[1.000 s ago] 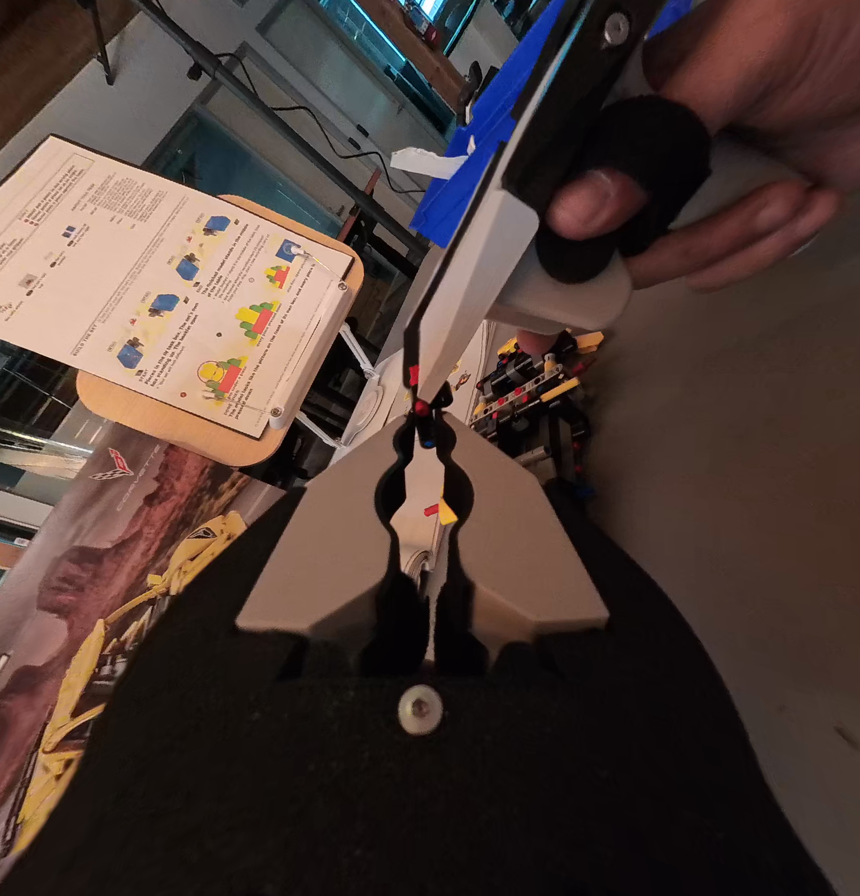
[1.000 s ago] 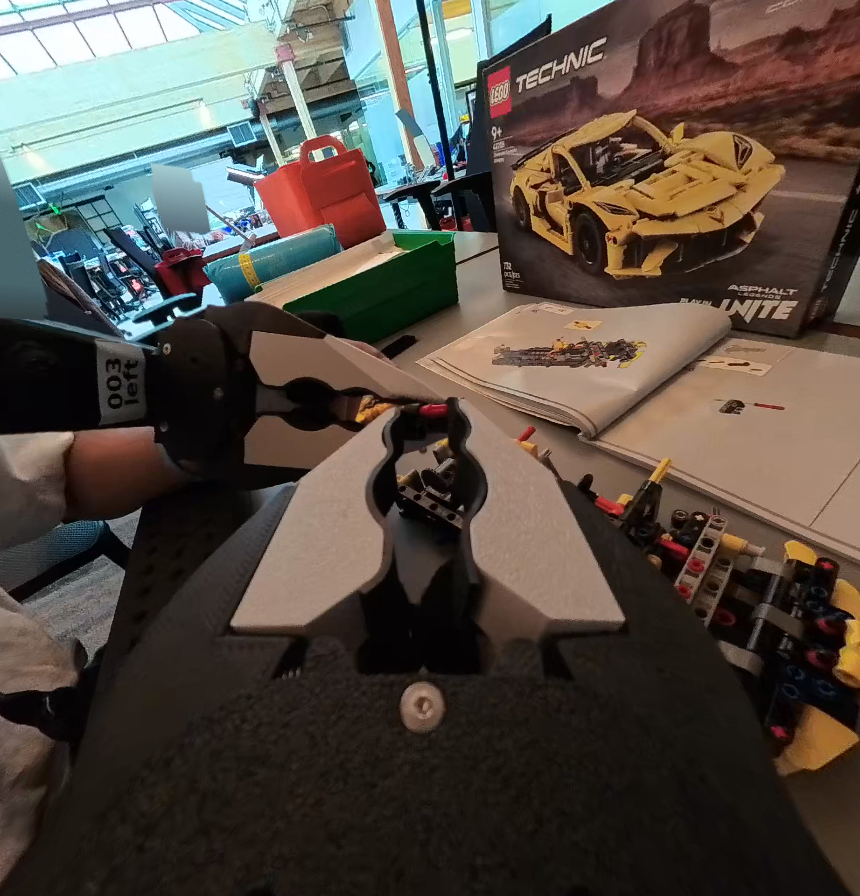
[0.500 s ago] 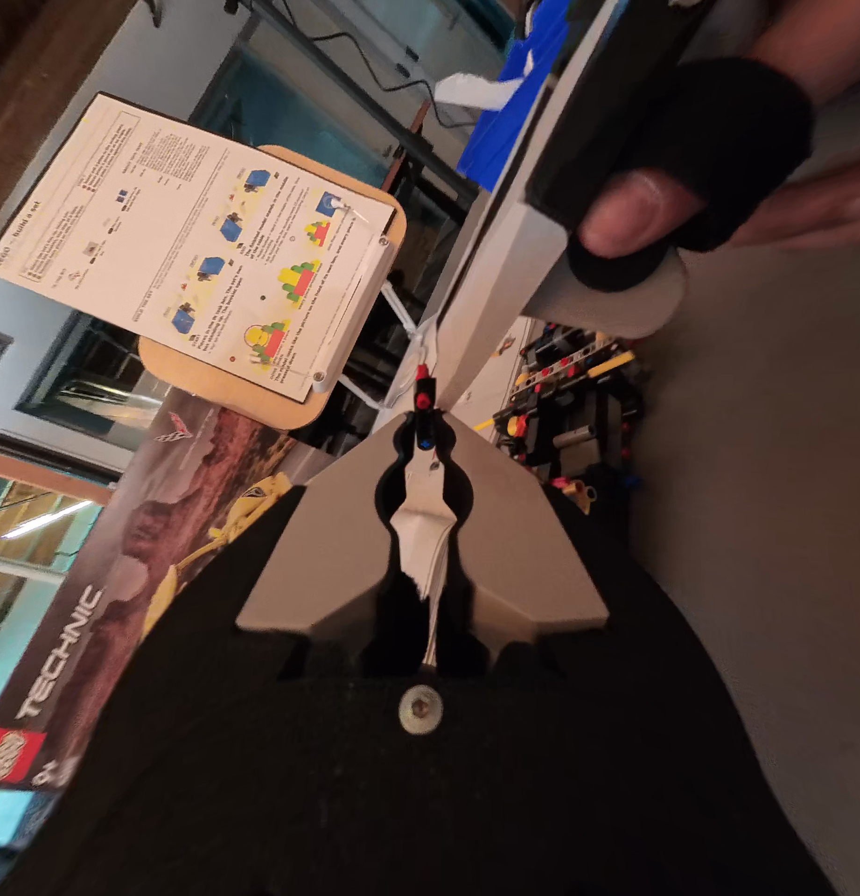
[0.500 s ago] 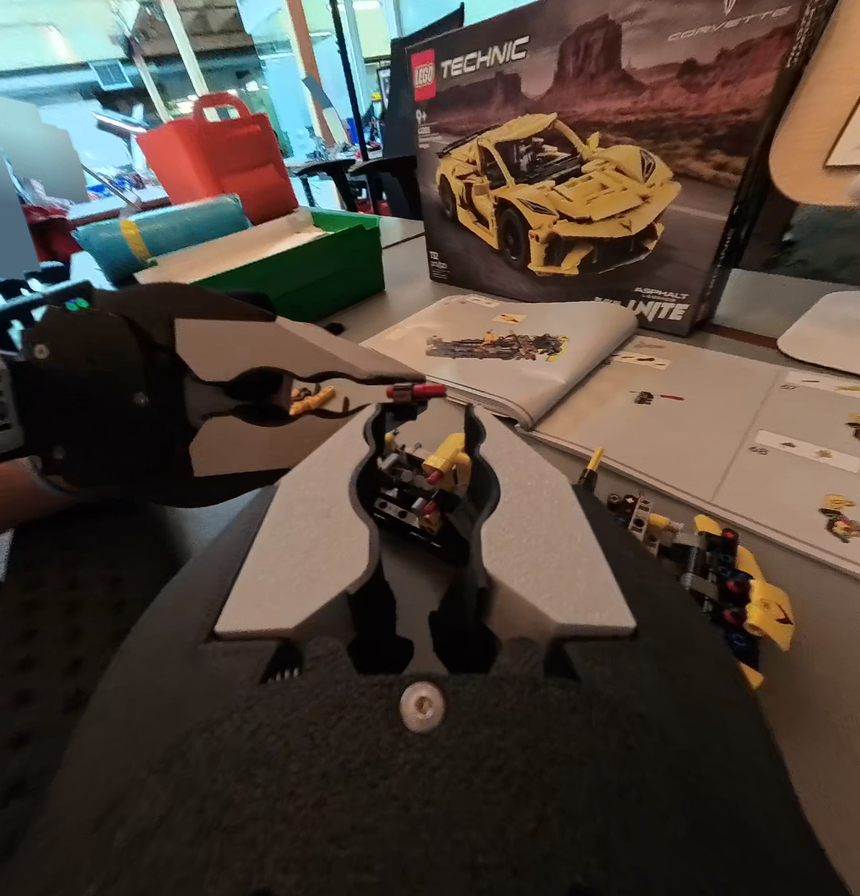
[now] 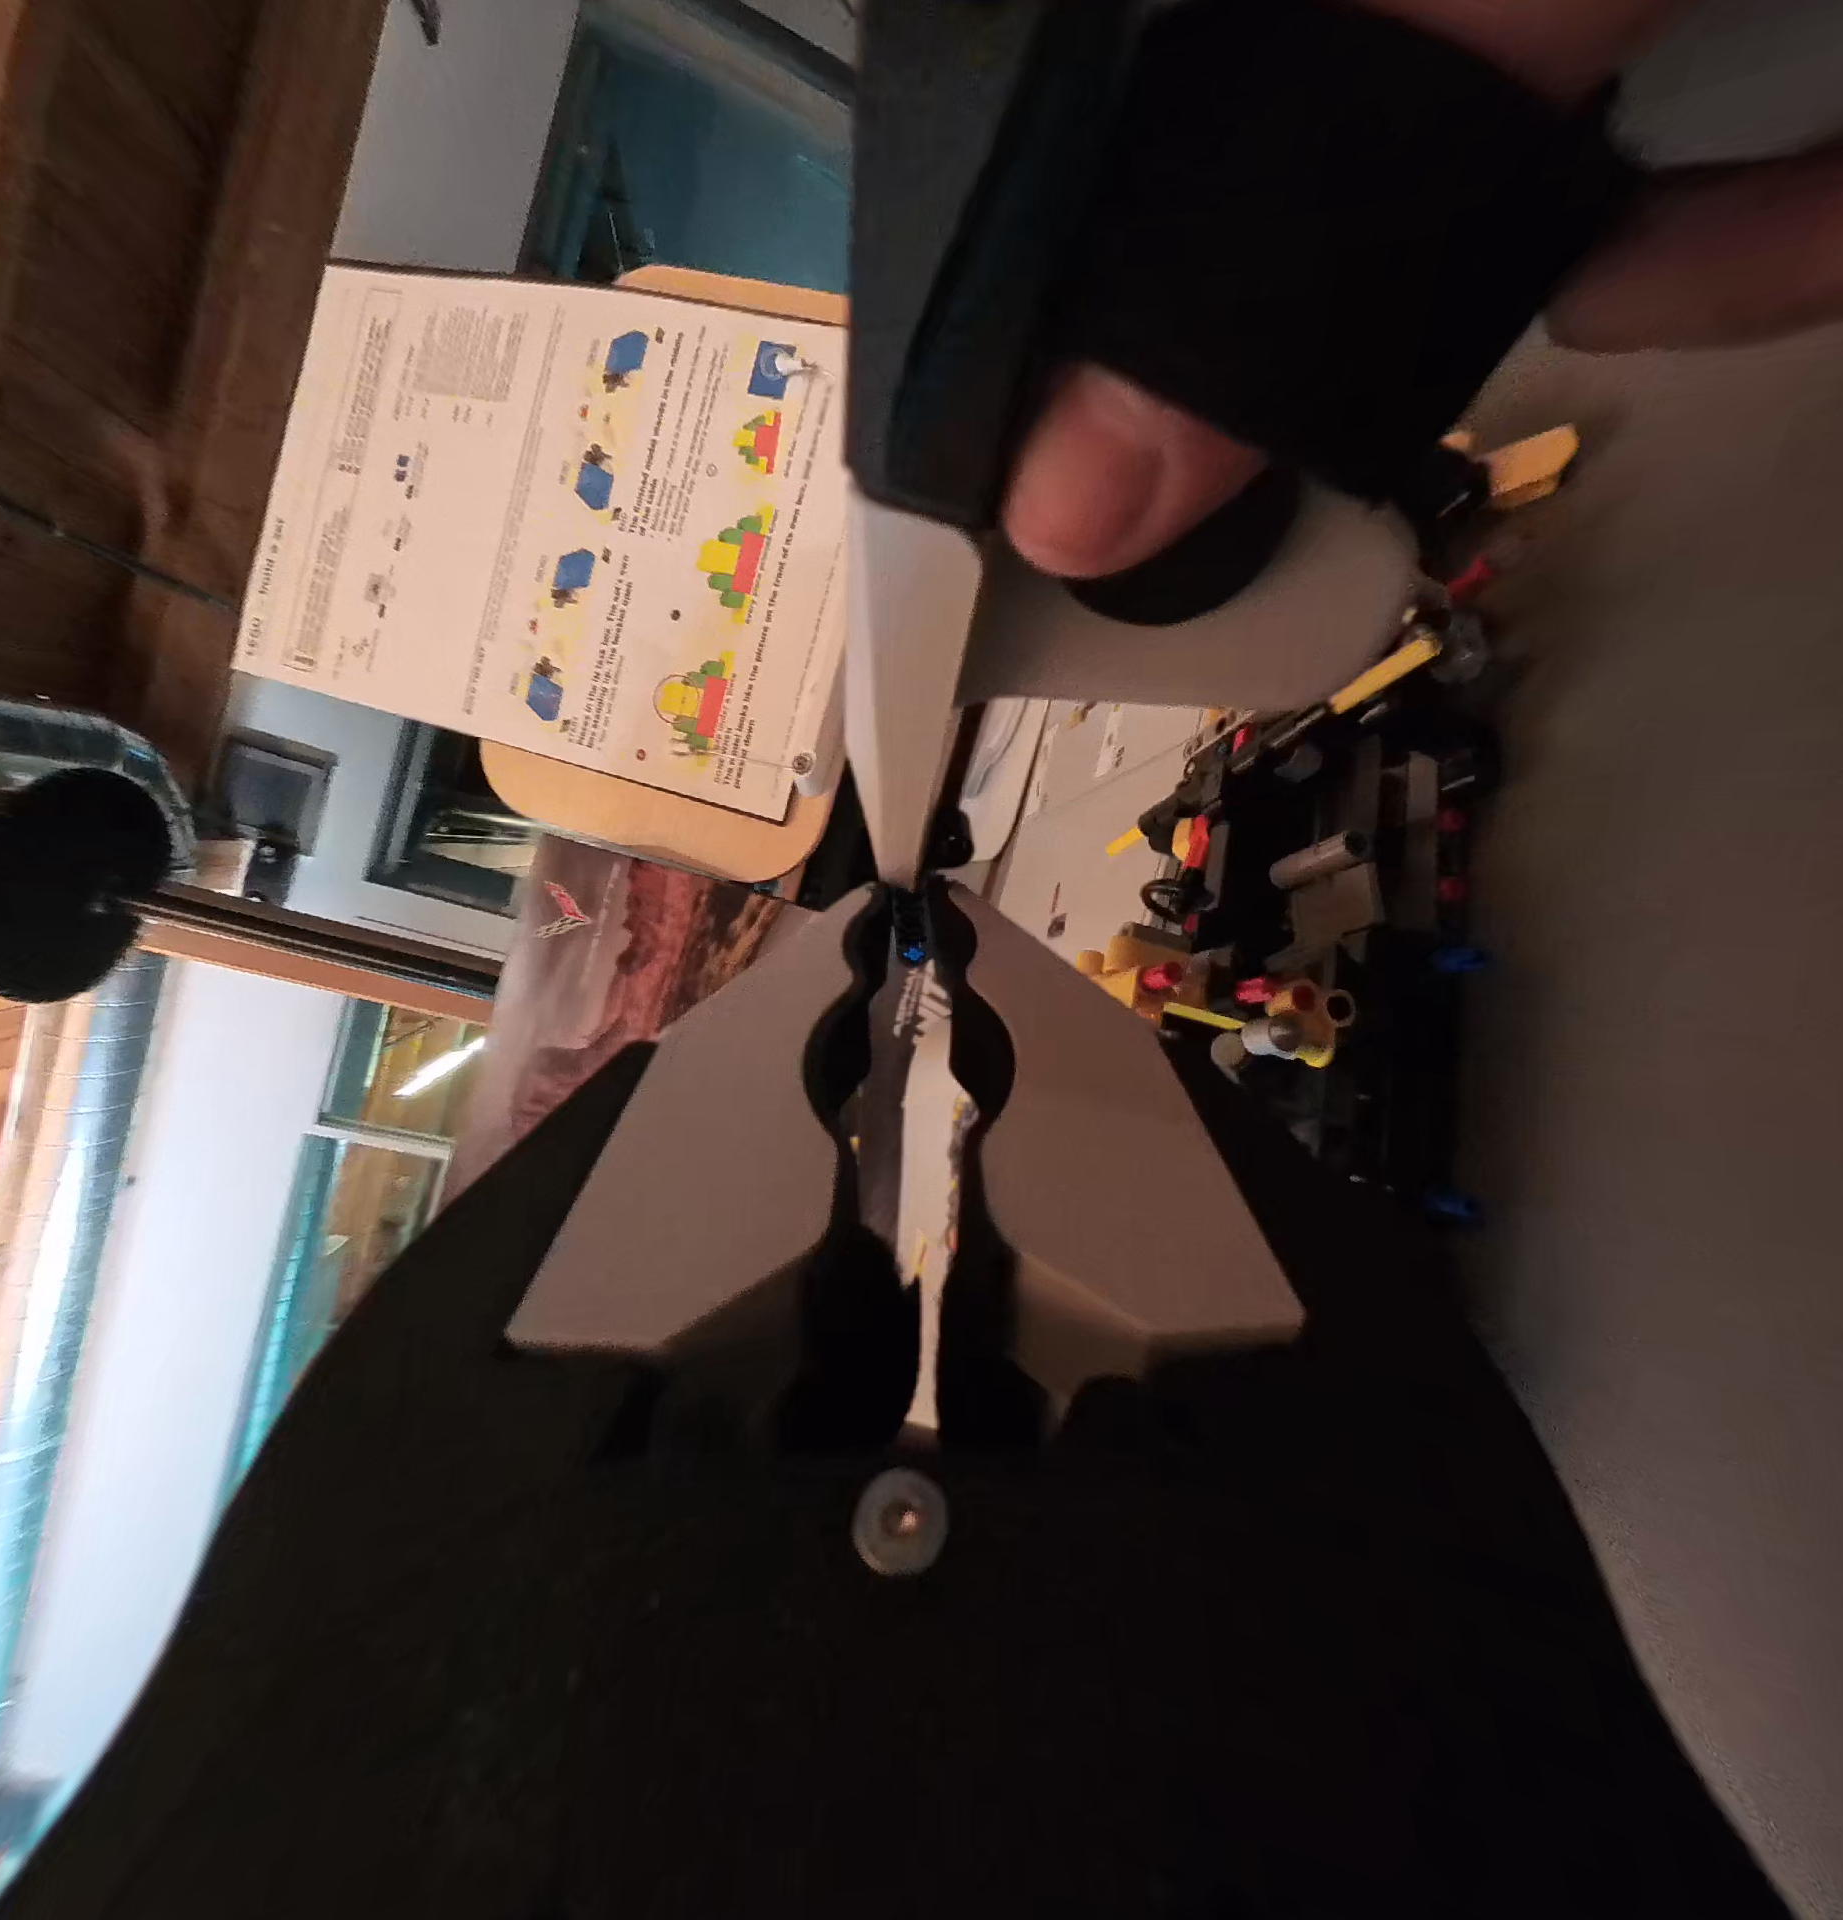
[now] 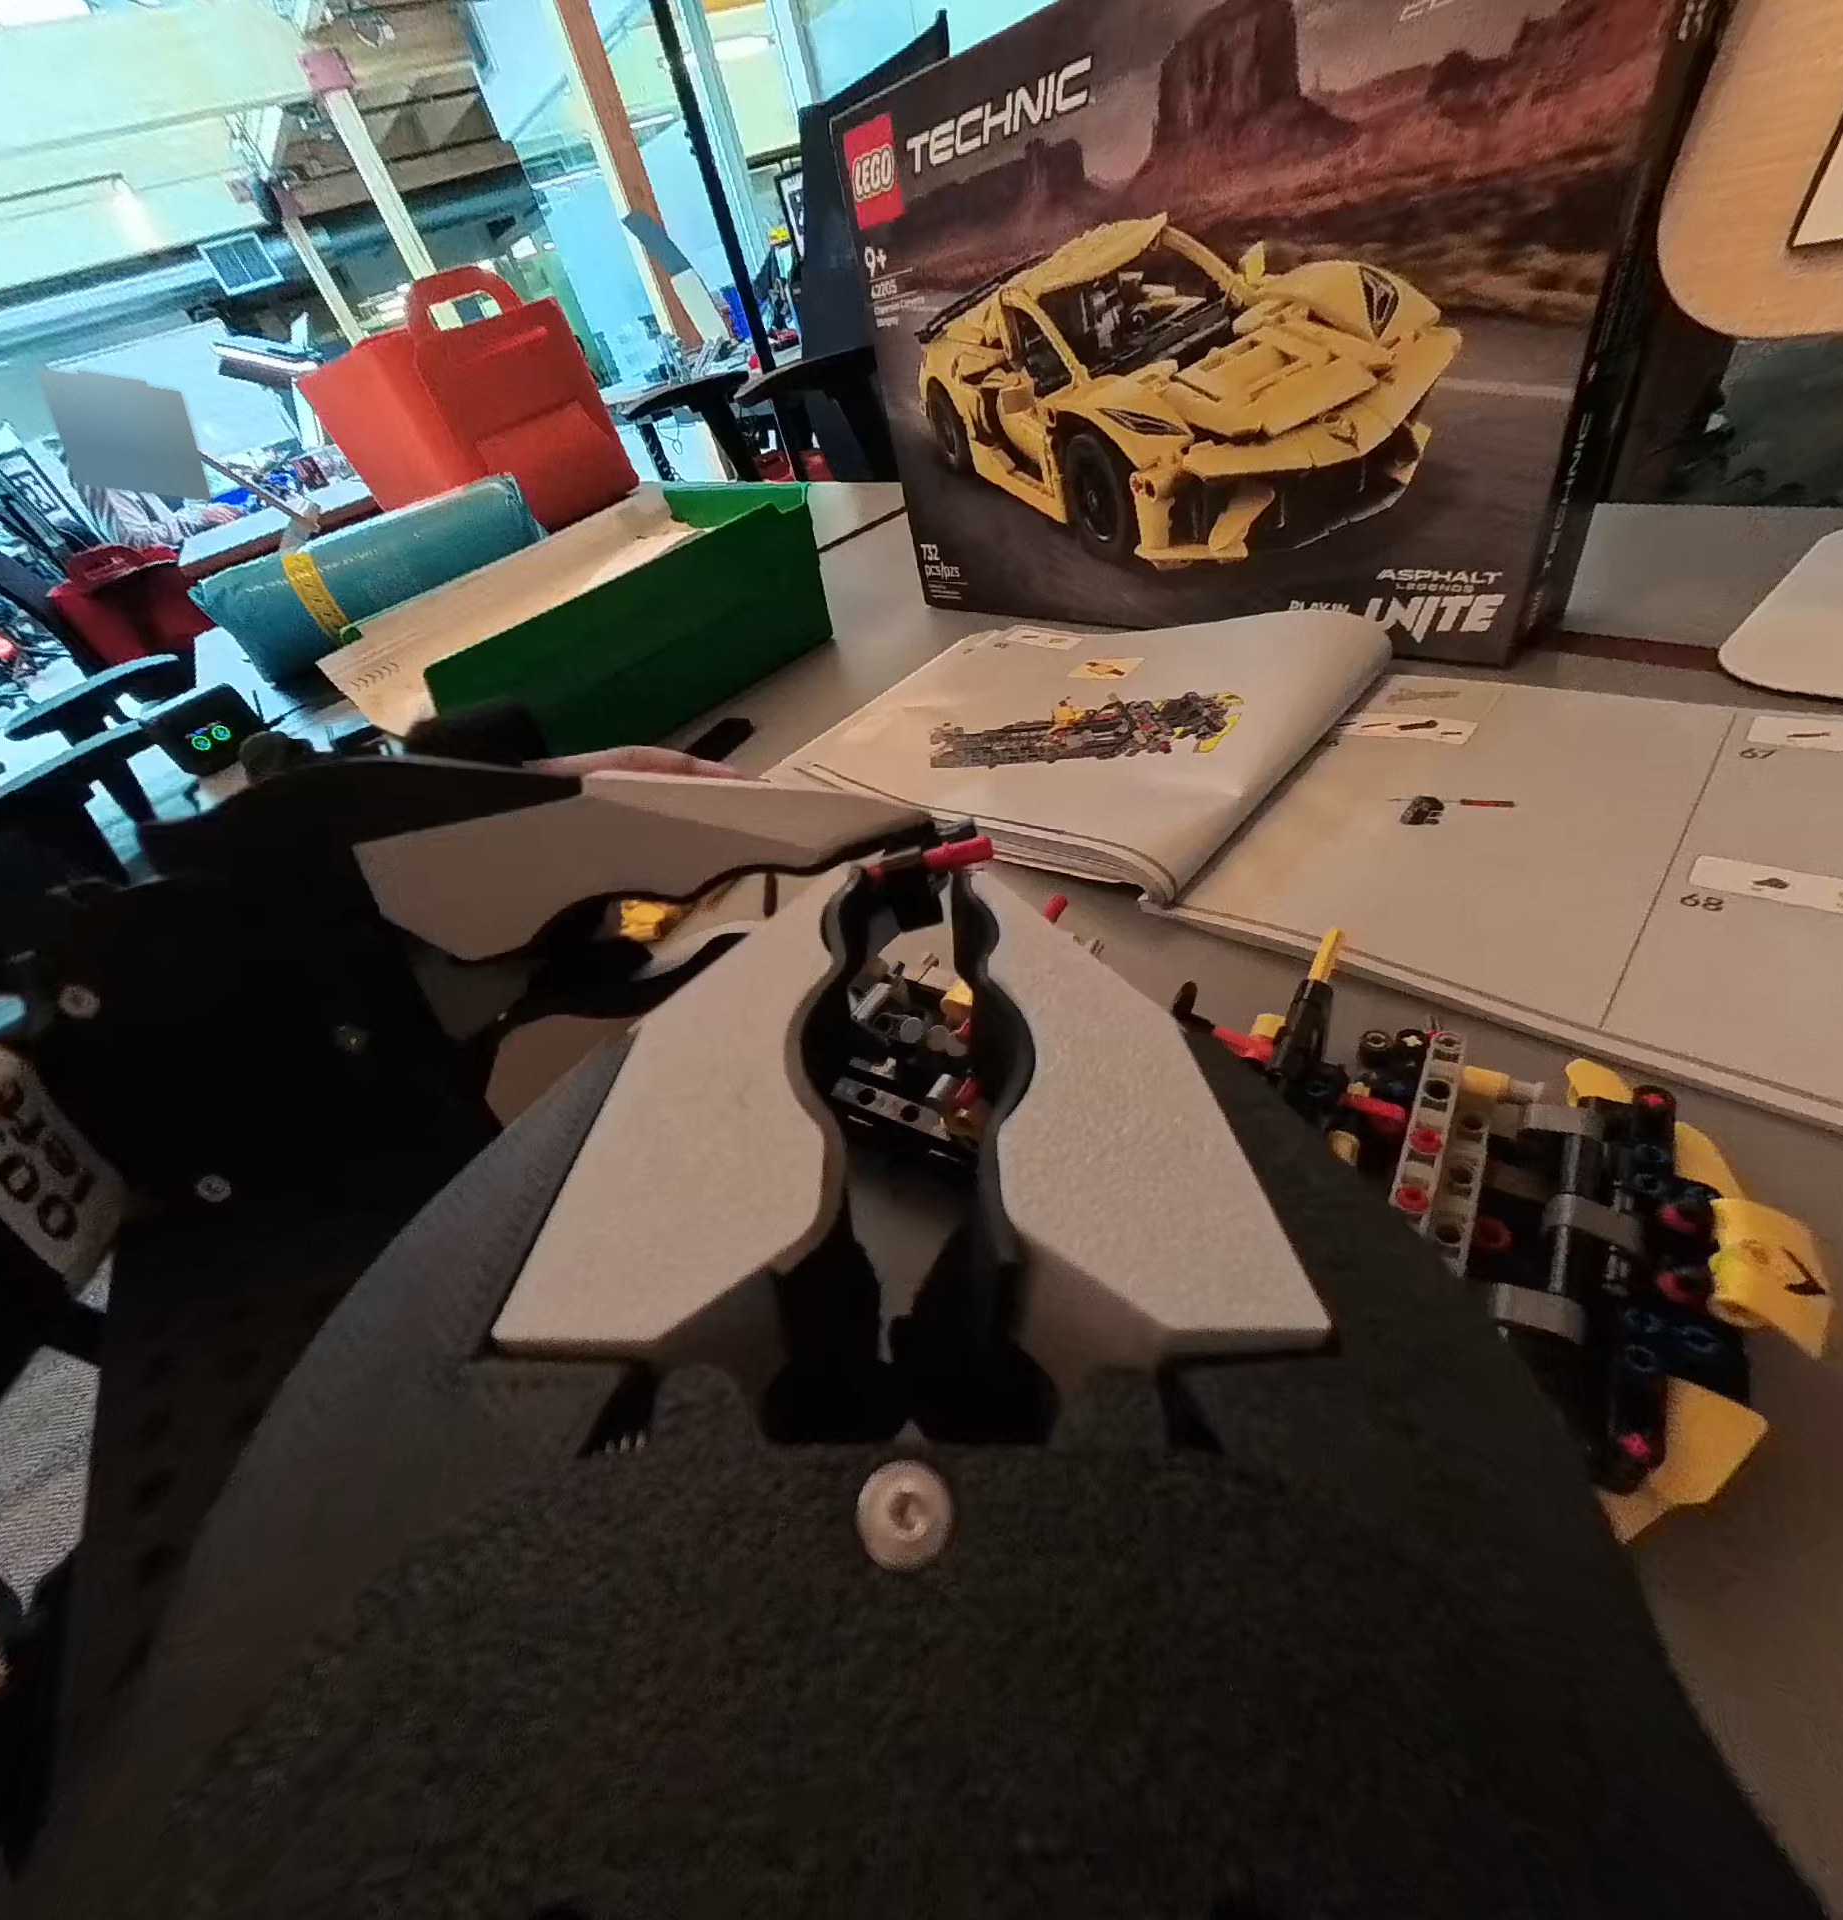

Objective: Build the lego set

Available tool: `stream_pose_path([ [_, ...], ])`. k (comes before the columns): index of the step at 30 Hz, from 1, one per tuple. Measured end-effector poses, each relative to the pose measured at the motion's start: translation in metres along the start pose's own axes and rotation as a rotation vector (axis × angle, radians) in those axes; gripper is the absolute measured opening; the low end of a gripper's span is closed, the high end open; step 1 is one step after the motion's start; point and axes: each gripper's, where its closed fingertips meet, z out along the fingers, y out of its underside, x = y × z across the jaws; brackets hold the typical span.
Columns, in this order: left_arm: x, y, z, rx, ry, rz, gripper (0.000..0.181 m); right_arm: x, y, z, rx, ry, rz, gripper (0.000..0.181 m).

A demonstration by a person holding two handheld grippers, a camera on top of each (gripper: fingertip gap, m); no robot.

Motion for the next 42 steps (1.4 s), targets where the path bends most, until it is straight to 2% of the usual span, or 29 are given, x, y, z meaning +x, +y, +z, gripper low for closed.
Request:
stream_pose_path([
  [4, 0.001, 0.0, 0.0, -0.008, -0.004, 0.014, 0.007, -0.002, 0.003, 0.0, -0.016, -0.027, 0.04, 0.011],
  [13, -0.002, -0.004, -0.003, 0.011, -0.034, 0.052, 0.006, -0.004, 0.002, -0.004, -0.026, 0.02, -0.11, 0.009],
  [18, -0.004, -0.006, -0.005, 0.02, -0.064, 0.113, 0.007, -0.005, 0.0, -0.005, -0.006, -0.028, -0.053, 0.007],
  [21, 0.0, -0.004, -0.003, 0.021, -0.021, 0.051, 0.007, -0.003, 0.003, -0.004, -0.018, -0.016, -0.071, 0.008],
  [26, -0.006, -0.006, -0.004, 0.068, -0.008, -0.038, 0.007, -0.005, -0.004, -0.006, 0.034, -0.08, 0.019, 0.009],
  [28, -0.009, -0.005, -0.005, 0.08, 0.0, -0.085, 0.007, -0.003, -0.008, -0.008, 0.053, -0.081, 0.012, 0.015],
  [30, -0.013, 0.001, -0.003, 0.091, 0.041, -0.215, 0.008, 0.0, -0.017, -0.017, 0.107, -0.091, -0.004, 0.015],
  [32, -0.019, 0.008, 0.0, 0.118, 0.126, -0.44, 0.007, 0.016, -0.028, -0.029, 0.154, -0.041, -0.035, 0.015],
  [36, -0.024, -0.004, -0.008, 0.324, 0.482, -1.024, 0.007, 0.082, -0.027, -0.056, 0.121, 0.208, -0.103, 0.011],
  [39, -0.035, -0.002, -0.01, 0.411, 0.688, -1.42, 0.007, 0.12, -0.019, -0.069, 0.098, 0.34, -0.082, 0.012],
  [42, -0.041, -0.006, -0.019, 0.51, 0.938, -1.679, 0.007, 0.121, -0.013, -0.063, 0.094, 0.294, -0.021, 0.017],
])
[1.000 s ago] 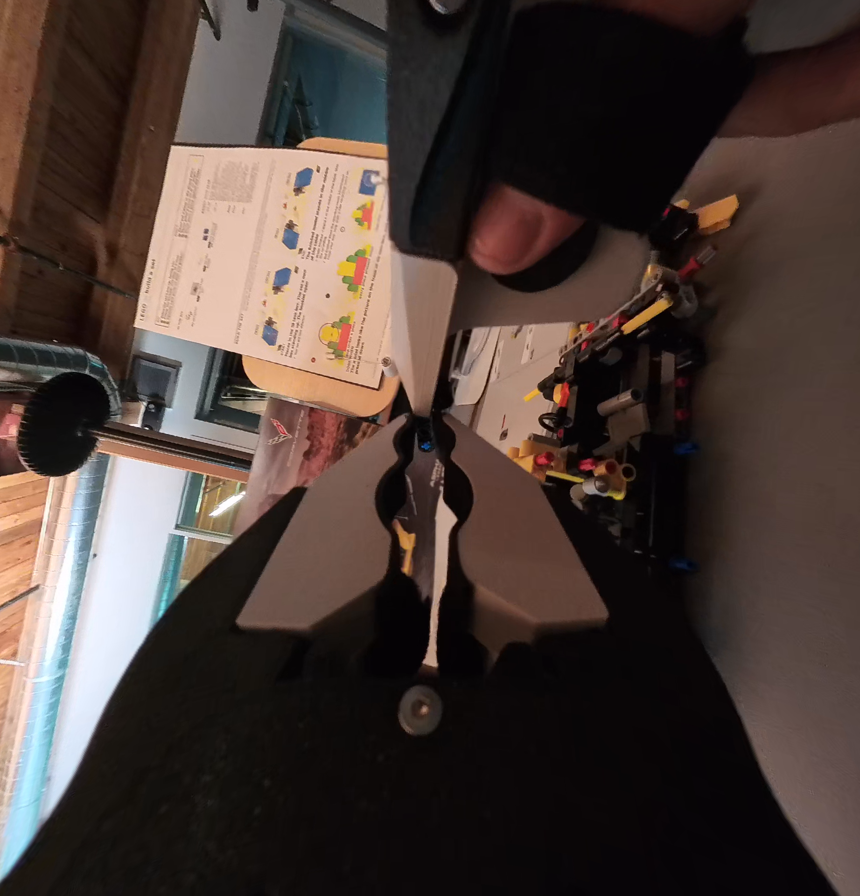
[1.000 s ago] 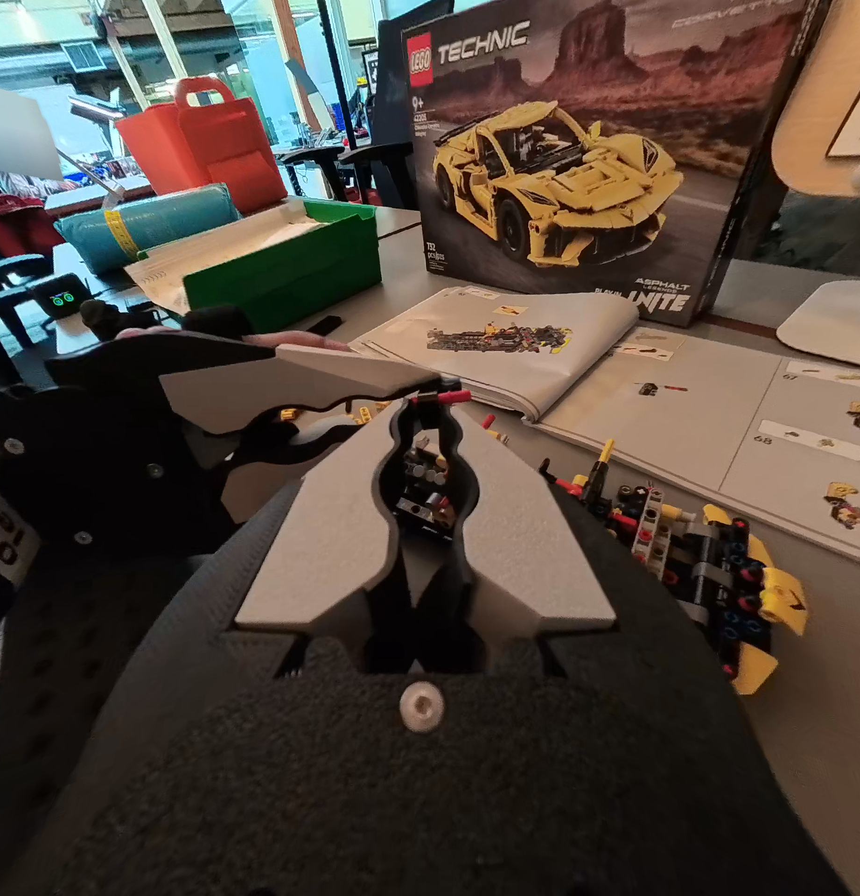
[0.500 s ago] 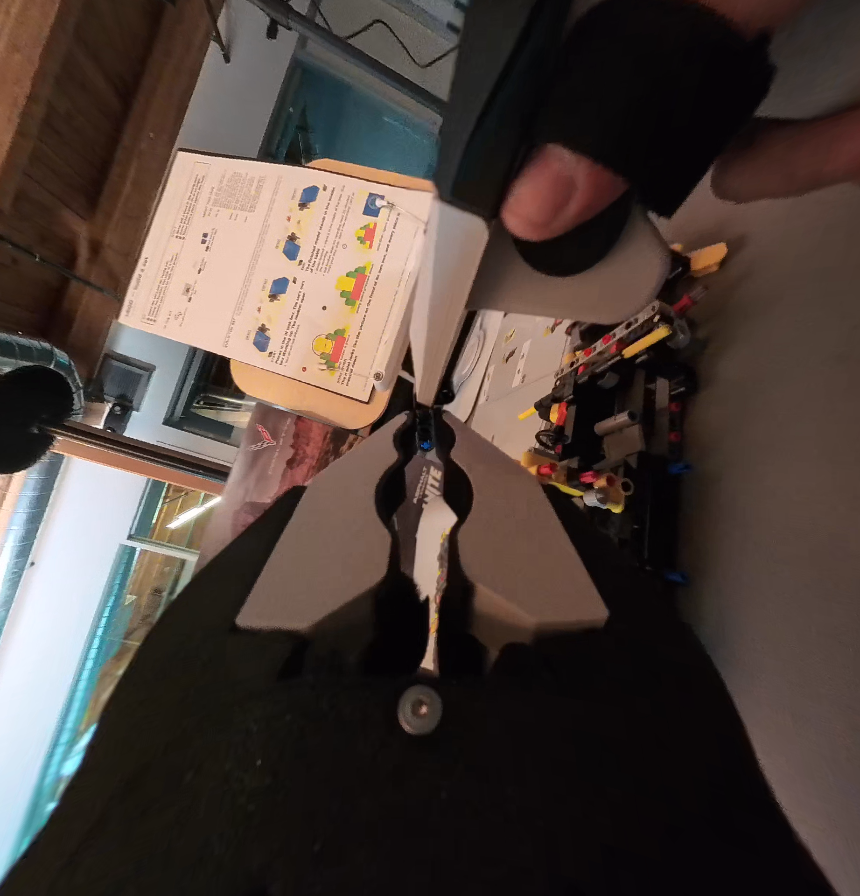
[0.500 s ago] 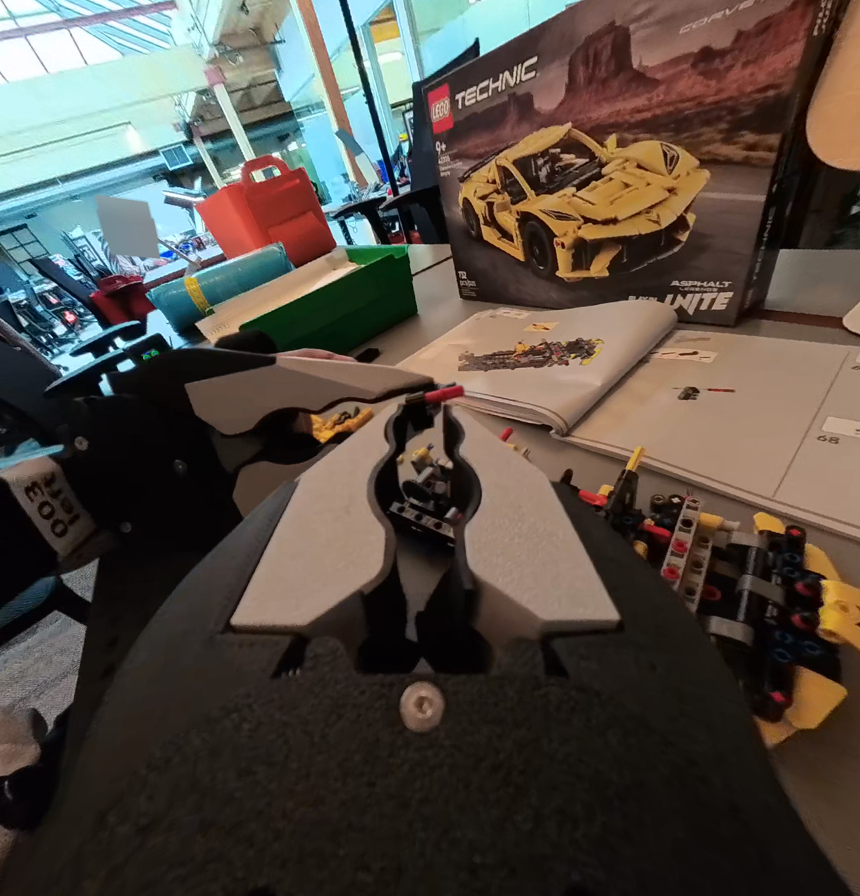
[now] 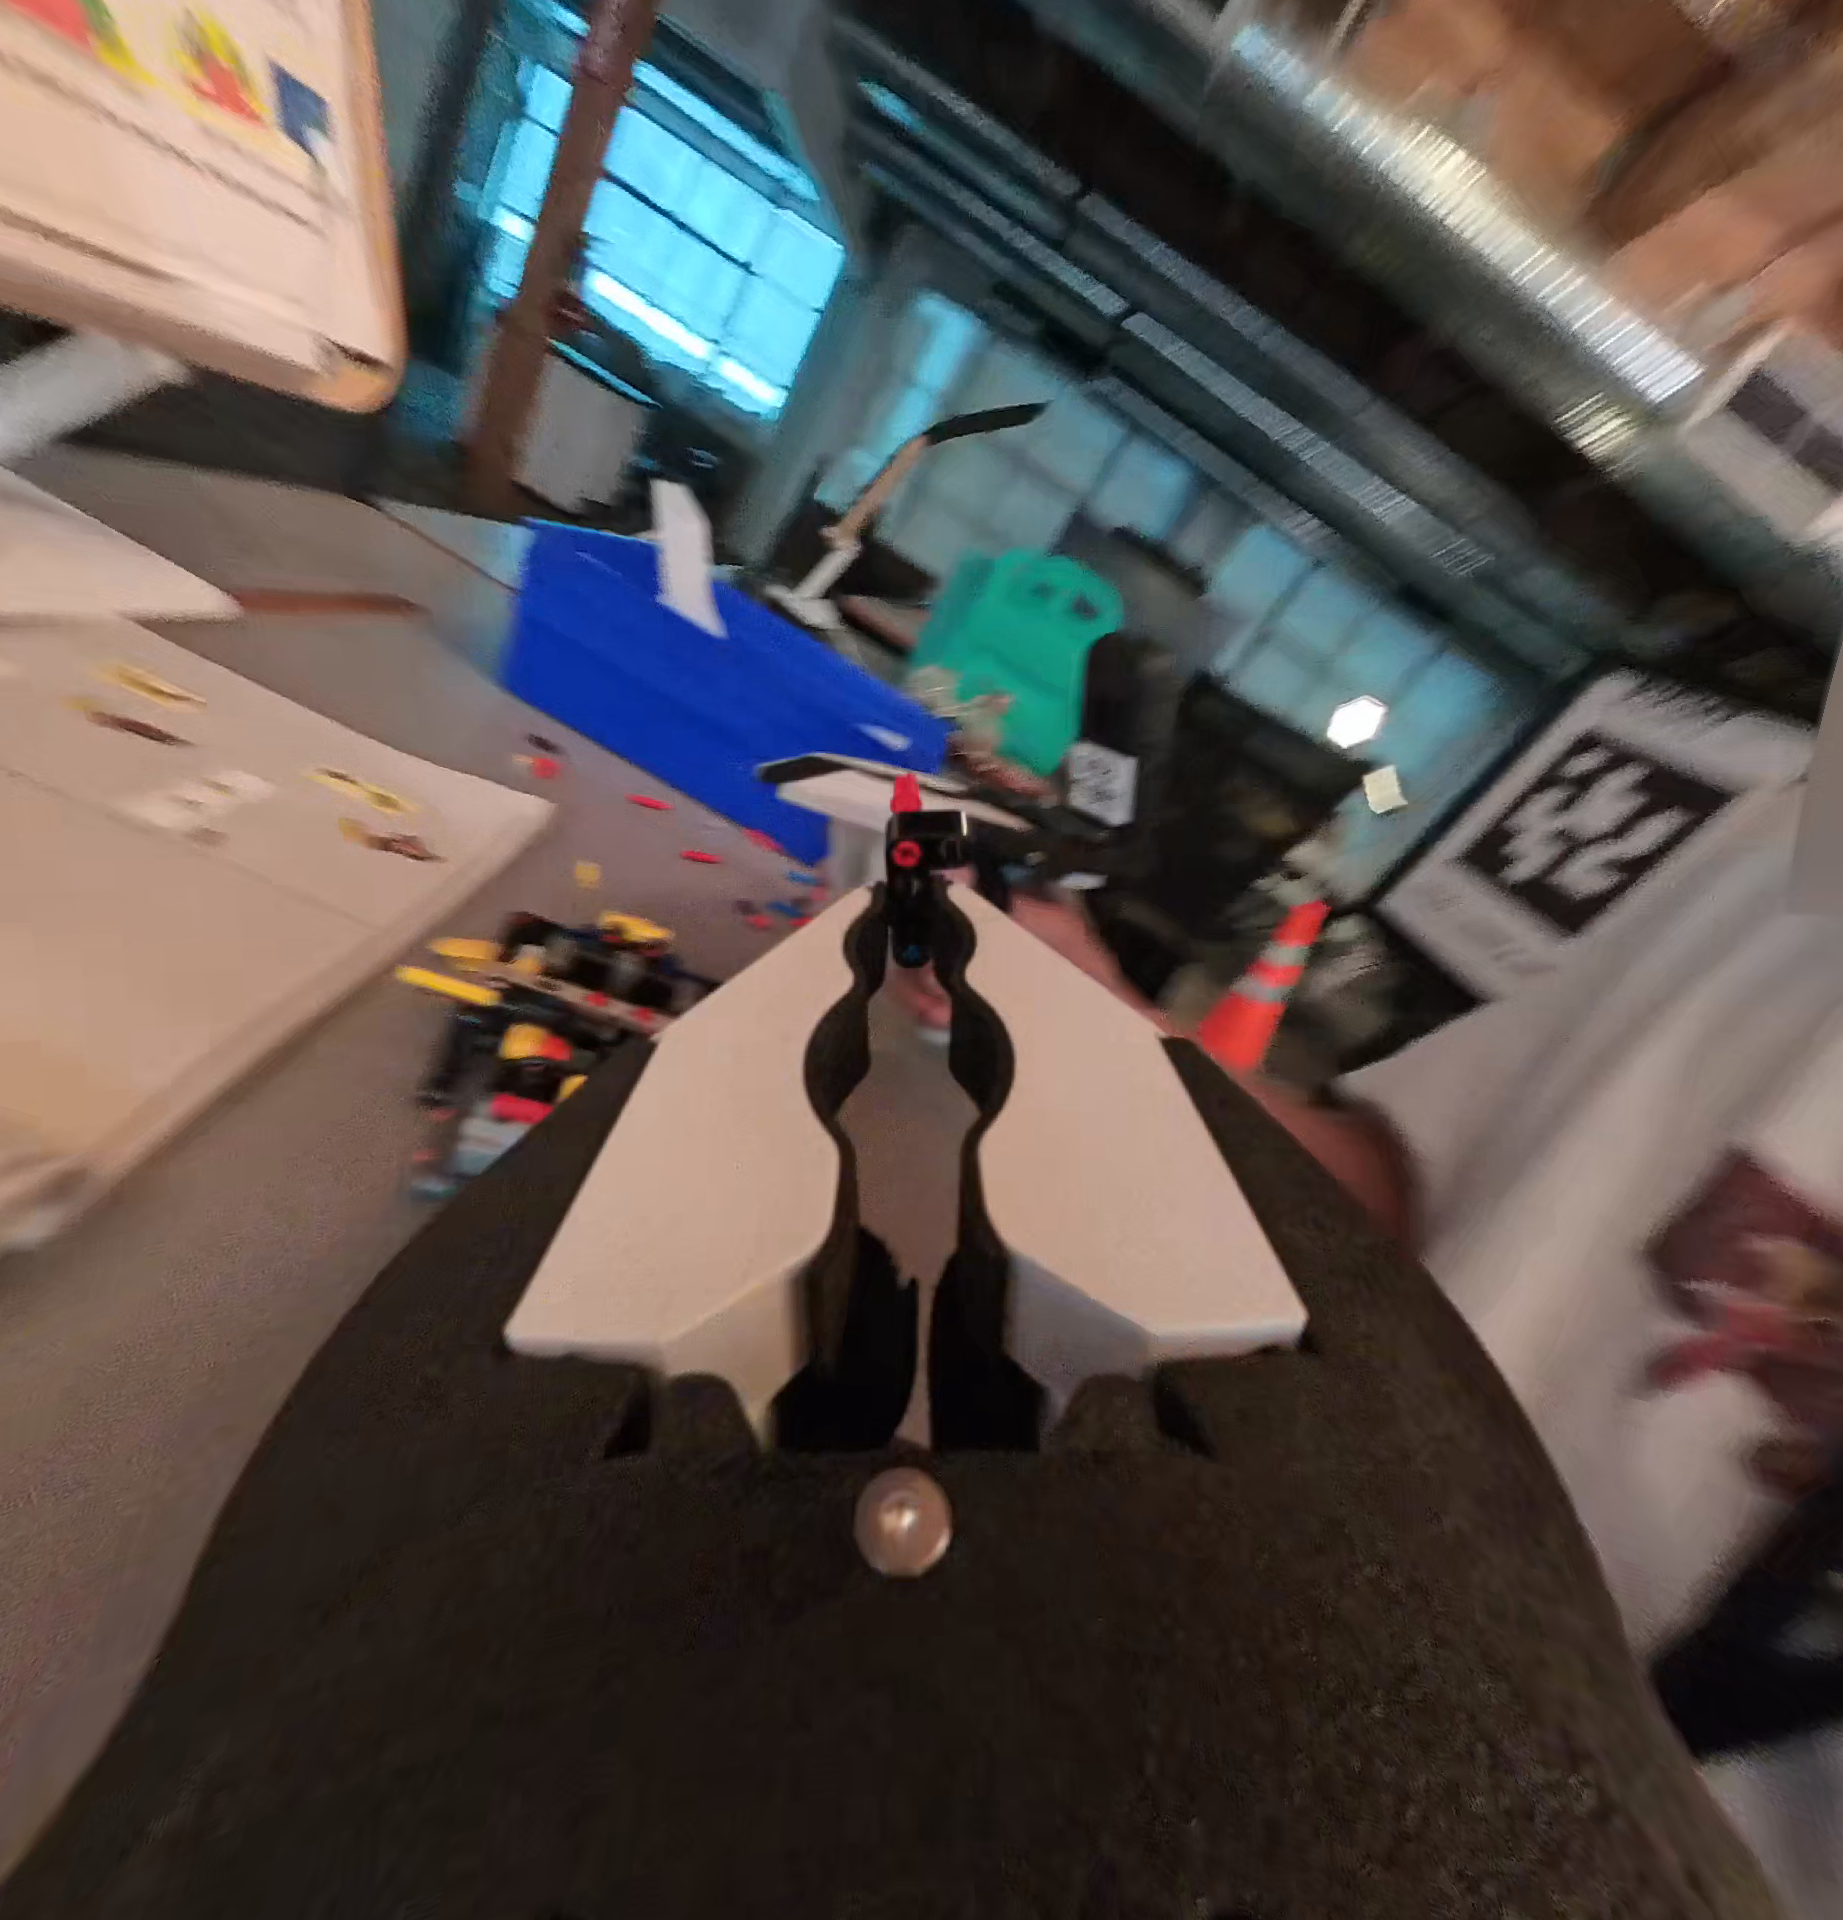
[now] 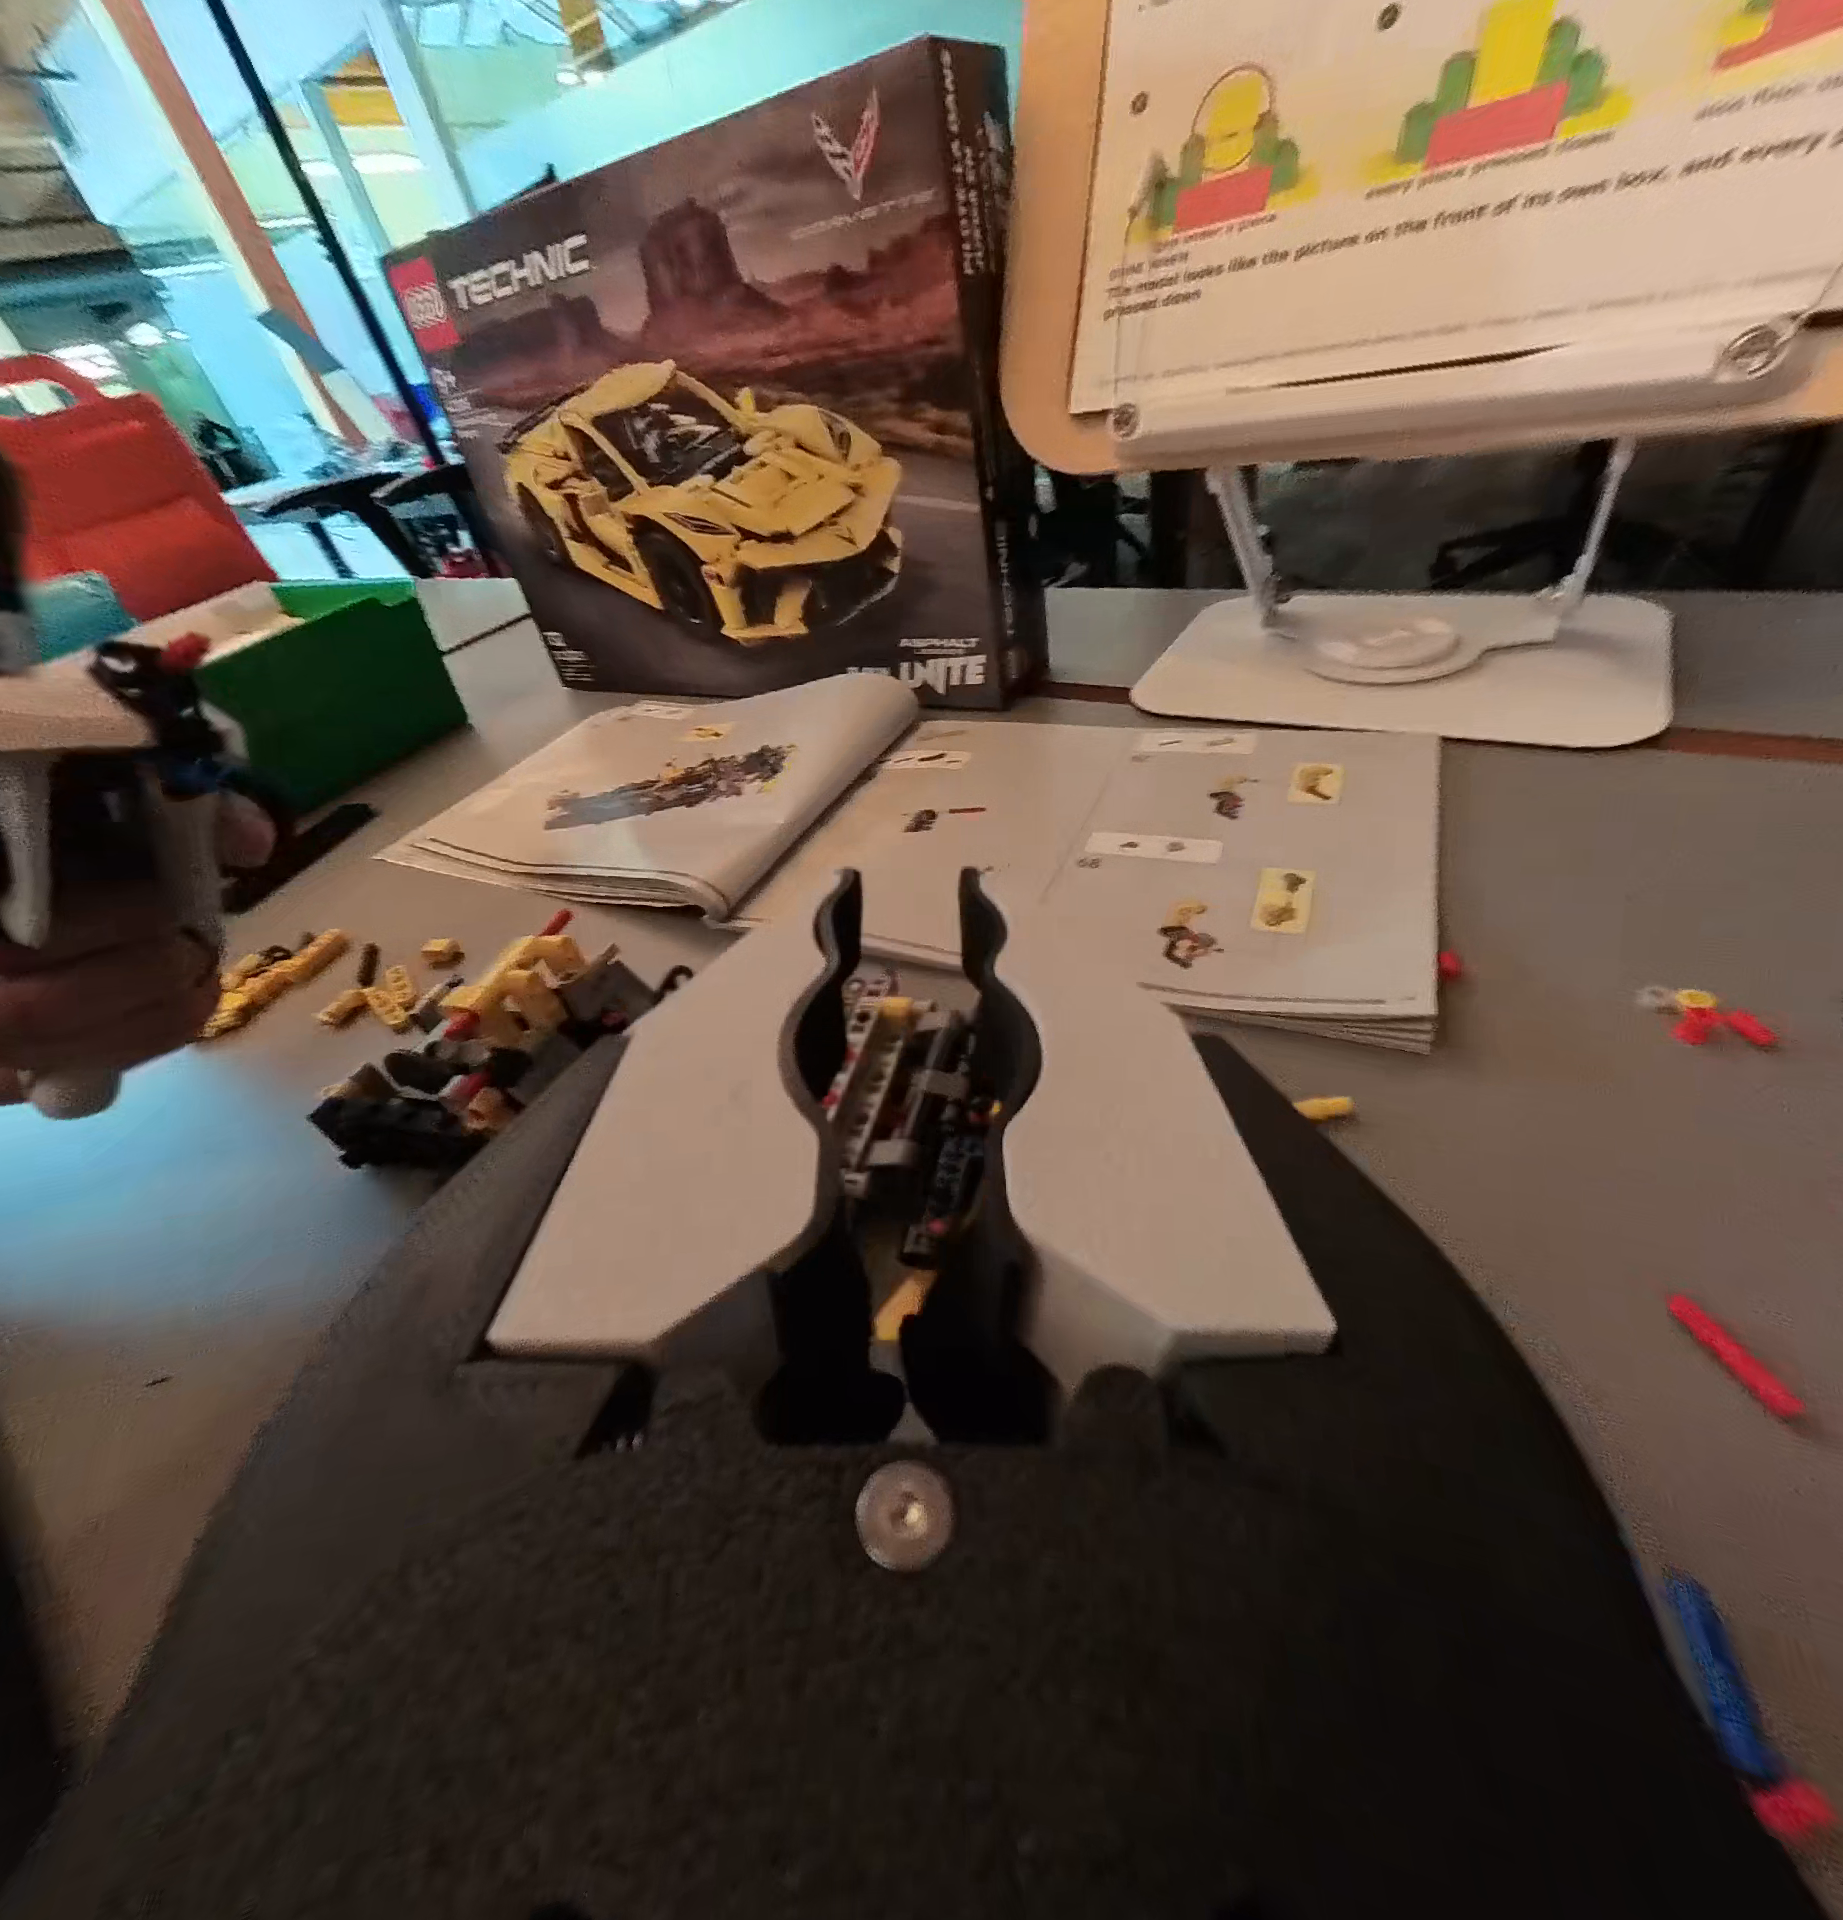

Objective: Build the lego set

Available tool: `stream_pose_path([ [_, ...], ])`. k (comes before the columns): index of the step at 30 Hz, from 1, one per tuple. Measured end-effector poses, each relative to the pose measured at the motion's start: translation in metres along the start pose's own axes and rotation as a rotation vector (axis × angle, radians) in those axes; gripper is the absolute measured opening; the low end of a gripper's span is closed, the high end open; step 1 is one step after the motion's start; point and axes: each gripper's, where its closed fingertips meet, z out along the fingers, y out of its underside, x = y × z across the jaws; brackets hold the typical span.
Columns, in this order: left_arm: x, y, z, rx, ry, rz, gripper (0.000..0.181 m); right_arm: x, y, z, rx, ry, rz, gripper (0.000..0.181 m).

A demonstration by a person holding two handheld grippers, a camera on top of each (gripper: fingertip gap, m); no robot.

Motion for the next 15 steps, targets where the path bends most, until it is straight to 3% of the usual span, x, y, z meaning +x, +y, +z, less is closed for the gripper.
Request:
stream_pose_path([
  [6, 0.013, -0.019, -0.013, 0.11, 0.26, -0.282, 0.007, -0.027, 0.003, 0.006, 0.002, -0.113, -0.046, 0.015],
  [15, -0.015, -0.042, -0.033, 0.275, 0.193, -0.343, 0.007, -0.032, 0.003, 0.005, 0.006, -0.138, -0.031, 0.011],
])
